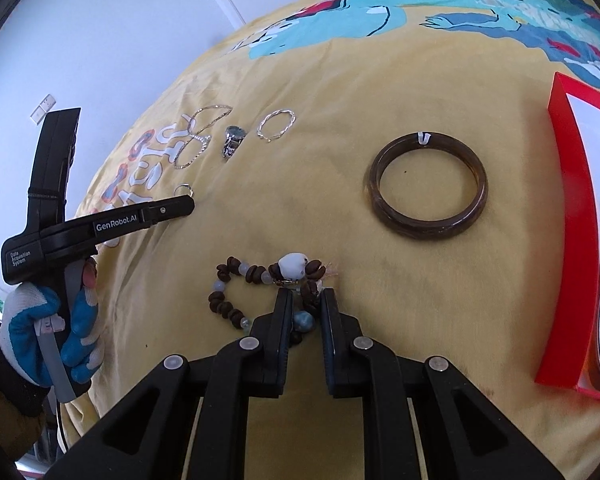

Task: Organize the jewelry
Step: 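Grasp the small silver ring with the left tool while the right tool grasps the beaded bracelet, then carry the ring and beaded bracelet into the red box and open both tools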

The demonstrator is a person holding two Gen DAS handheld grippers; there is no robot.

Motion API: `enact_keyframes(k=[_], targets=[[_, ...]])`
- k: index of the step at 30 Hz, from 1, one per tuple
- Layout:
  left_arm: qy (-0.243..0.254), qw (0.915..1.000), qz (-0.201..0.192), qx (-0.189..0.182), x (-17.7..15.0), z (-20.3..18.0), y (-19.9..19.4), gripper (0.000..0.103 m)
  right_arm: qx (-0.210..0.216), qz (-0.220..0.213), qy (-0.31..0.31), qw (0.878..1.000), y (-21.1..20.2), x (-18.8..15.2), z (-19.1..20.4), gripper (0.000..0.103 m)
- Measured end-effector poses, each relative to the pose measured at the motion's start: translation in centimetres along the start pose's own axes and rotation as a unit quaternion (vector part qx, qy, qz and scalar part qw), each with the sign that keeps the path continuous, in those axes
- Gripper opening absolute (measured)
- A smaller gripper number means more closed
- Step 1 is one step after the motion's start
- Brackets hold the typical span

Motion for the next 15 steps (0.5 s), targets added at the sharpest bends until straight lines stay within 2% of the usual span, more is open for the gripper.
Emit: enact_keyframes(k=[10, 12, 13, 14, 15], targets=[[-0.021, 0.9994, -0.001, -0.026, -0.2, 0.3, -0.6, 0.006, -0.007, 0.004, -0.008, 1.0, -0.6, -1.1, -0.2, 0.014], [-0.024, 0.9992, 0.001, -0.031, -0.1, 0.3, -0.4, 0.014, -0.008, 0.005, -0.007, 1.0, -0.5, -1.2, -0.3, 0.014], [-0.028, 0.999, 0.0, -0.035, -0.1, 0.3, -0.4, 0.023, -0.008, 0.006, -0.006, 1.0, -0.5, -1.2, -0.4, 0.014], [-0.03, 0.9988, -0.001, -0.039, -0.1, 0.3, -0.3, 0.028, -0.007, 0.007, -0.005, 1.0, -0.4, -1.3, -0.4, 0.014], [-0.032, 0.9986, -0.001, -0.041, 0.0, 0.3, -0.1, 0.029, -0.007, 0.008, -0.005, 1.0, -0.3, -1.3, -0.5, 0.014]])
Point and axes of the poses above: each gripper's, at about its wrist camera, not at the fingertips, and y roughly the way its jaws point, z to its left, x to its top, the point moved 8 cm from there along y, roughly the way its jaws point, and after that the axes turned 13 degrees about -x, right-handed, at the moved point
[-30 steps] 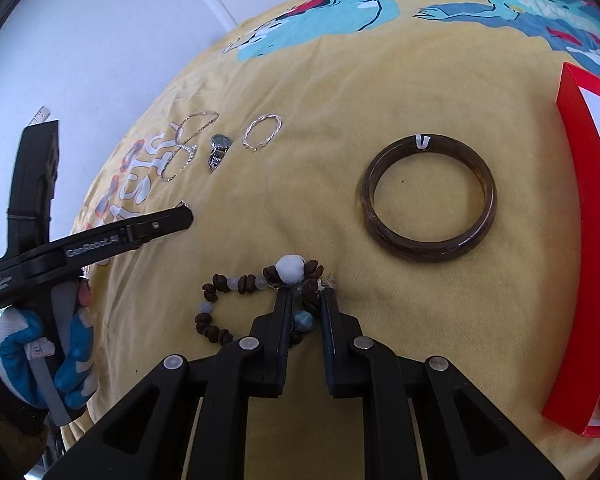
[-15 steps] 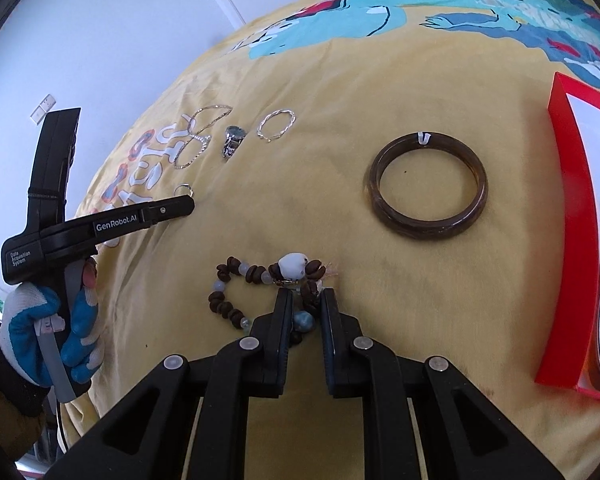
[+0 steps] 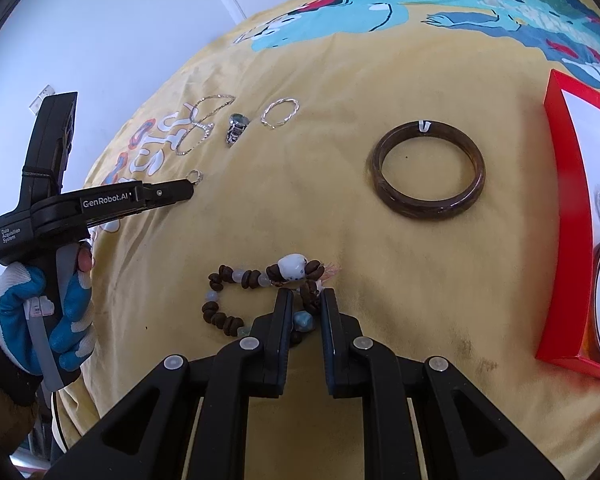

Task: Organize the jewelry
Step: 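Carry the ring and beaded bracelet into the red box and open both tools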

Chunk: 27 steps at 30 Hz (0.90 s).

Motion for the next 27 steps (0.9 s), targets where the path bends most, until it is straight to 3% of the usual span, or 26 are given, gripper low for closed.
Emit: enact_keyframes(k=[5, 7, 8, 15, 27], targets=[[0.006, 0.9999, 0.003, 0.016, 0.6, 0.0, 1.1, 0.03, 0.001, 0.002, 0.001, 1.0, 0.2, -0.2, -0.2, 0.014], [0.009, 0.9997, 0.004, 0.021, 0.7, 0.0, 1.4, 0.027, 0.001, 0.002, 0.001, 1.0, 0.3, -0.2, -0.2, 0.014], [0.011, 0.9996, 0.003, 0.026, 0.7, 0.0, 1.5, 0.019, 0.001, 0.002, 0.001, 1.0, 0.3, -0.2, -0.3, 0.014], [0.023, 0.9991, -0.001, 0.036, 0.4, -0.3, 0.6, 0.018, 0.0, -0.009, -0.001, 1.0, -0.5, 0.0, -0.1, 0.014], [0.05, 0.9983, -0.024, 0.021, 1.1, -4.8, -2.7, 0.018, -0.001, -0.083, -0.001, 0.997, -7.6, 2.7, -1.1, 0.014]])
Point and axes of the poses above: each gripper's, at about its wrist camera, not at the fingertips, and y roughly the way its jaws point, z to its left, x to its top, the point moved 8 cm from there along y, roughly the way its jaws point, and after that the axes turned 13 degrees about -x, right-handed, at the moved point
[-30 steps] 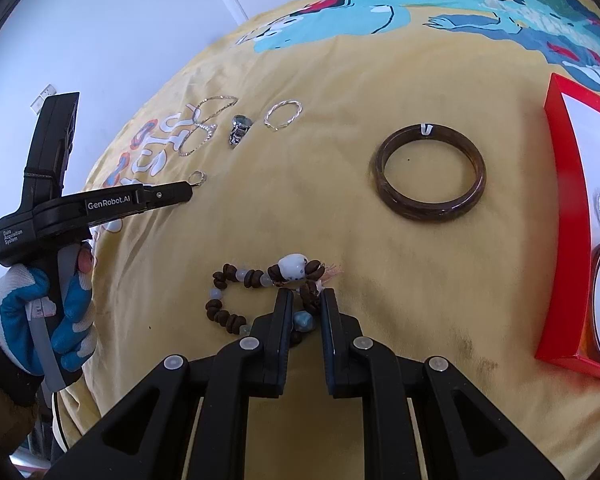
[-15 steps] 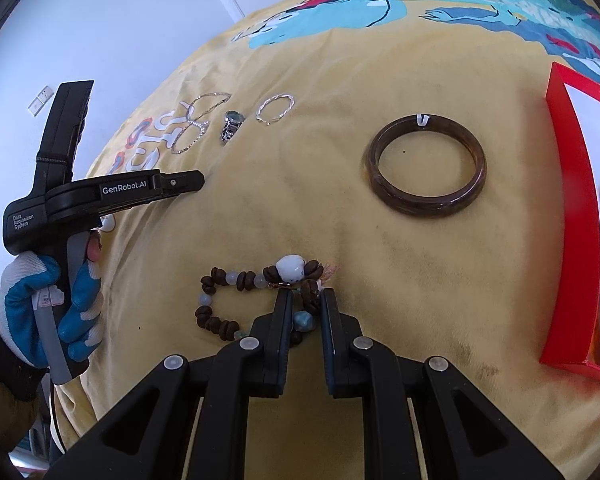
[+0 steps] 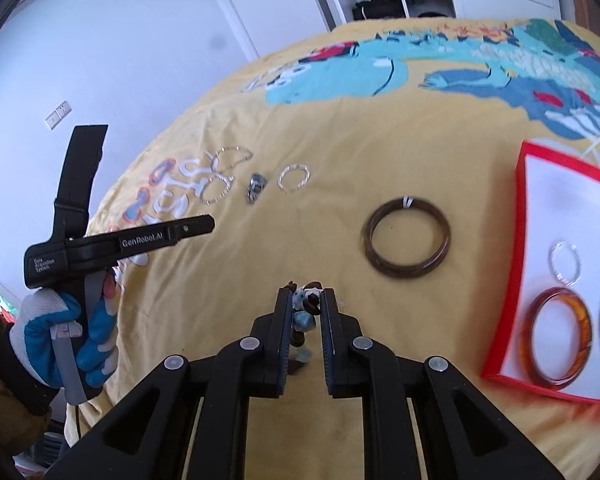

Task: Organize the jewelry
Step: 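Carry the ring and beaded bracelet into the red box and open both tools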

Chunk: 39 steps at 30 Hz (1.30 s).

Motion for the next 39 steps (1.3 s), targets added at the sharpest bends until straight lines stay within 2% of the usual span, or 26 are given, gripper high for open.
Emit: enact_keyframes(k=[8, 13, 17, 24, 29, 34, 39], targets=[[0.031, 0.999, -0.008, -0.032, 0.9, -5.7, -0.9, 0.018, -0.024, -0.047, 0.02, 0.998, -4.5, 2.2, -3.6, 0.014], [0.062, 0.9963, -0.001, -0.06, 1.2, -10.7, -0.2, 0.018, -0.057, -0.077, 0.044, 0.994, -7.3, 3.8, -8.6, 0.014], [0.089, 0.9919, 0.013, -0.089, 1.1, -15.7, 1.6, 0.018, -0.086, -0.084, 0.064, 0.991, -8.0, 4.3, -13.2, 0.014], [0.139, 0.9804, 0.038, -0.134, 2.1, -24.6, 6.7, 0.018, -0.124, -0.076, 0.08, 0.986, -5.9, 5.9, -20.2, 0.014], [0.164, 0.9741, 0.056, -0.145, 2.9, -29.2, 11.4, 0.018, -0.141, -0.074, 0.097, 0.982, -3.5, 7.3, -24.2, 0.014], [0.178, 0.971, 0.081, -0.138, 2.0, -31.0, 15.4, 0.018, -0.16, -0.053, 0.12, 0.978, -0.8, 7.0, -27.9, 0.014], [0.174, 0.9728, 0.103, -0.113, 0.8, -30.3, 17.7, 0.018, -0.183, -0.024, 0.127, 0.975, 1.0, 5.6, -30.0, 0.014]])
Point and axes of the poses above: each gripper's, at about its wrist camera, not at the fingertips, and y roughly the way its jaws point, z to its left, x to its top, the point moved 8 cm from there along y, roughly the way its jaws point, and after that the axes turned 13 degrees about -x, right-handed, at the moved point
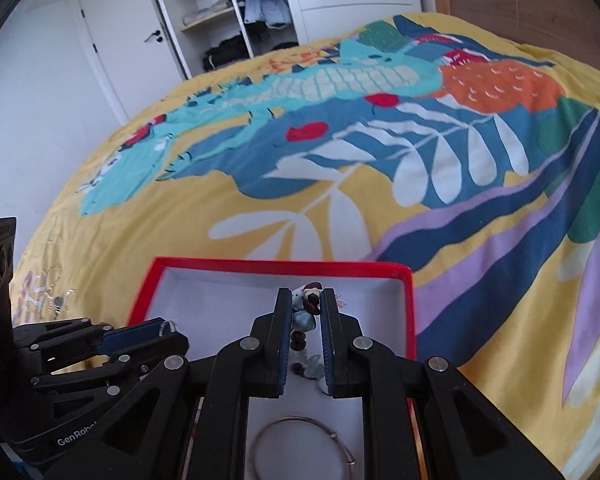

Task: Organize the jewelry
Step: 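Carry the ring and beaded bracelet into the red box and open both tools, then lift both open tools away from the red box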

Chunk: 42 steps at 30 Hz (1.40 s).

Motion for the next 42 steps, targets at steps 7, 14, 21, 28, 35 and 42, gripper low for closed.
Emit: enact_keyframes(k=[7, 14, 21, 28, 35, 42], targets=[[-0.013, 0.9999, 0.007, -0.002, -0.7, 0.7, 0.2, 0.02, -0.013, 0.011, 0.005, 1.0, 0.1, -0.8, -1.0, 0.015], [-0.012, 0.9998, -0.014, -0.009, -0.6, -0.3, -3.2, 0.028, -0.022, -0.01, 0.014, 1.0, -3.6, -0.5, -2.0, 0.025], [-0.017, 0.9985, -0.051, 0.003, -2.3, -0.3, -10.7, 0.028, -0.017, -0.039, 0.031, 0.999, -10.7, -1.0, -1.8, 0.032], [-0.031, 0.9959, -0.071, 0.048, -7.1, 2.6, -19.3, 0.032, 0.011, -0.064, 0.018, 0.998, -17.4, -3.0, 2.1, 0.038], [-0.061, 0.9884, -0.106, 0.091, -12.6, 6.6, -27.3, 0.033, 0.038, -0.079, 0.001, 0.996, -22.5, -5.7, 6.4, 0.038], [-0.121, 0.9696, -0.168, 0.13, -18.2, 10.1, -34.8, 0.033, 0.059, -0.096, -0.015, 0.994, -26.8, -7.9, 9.5, 0.039]])
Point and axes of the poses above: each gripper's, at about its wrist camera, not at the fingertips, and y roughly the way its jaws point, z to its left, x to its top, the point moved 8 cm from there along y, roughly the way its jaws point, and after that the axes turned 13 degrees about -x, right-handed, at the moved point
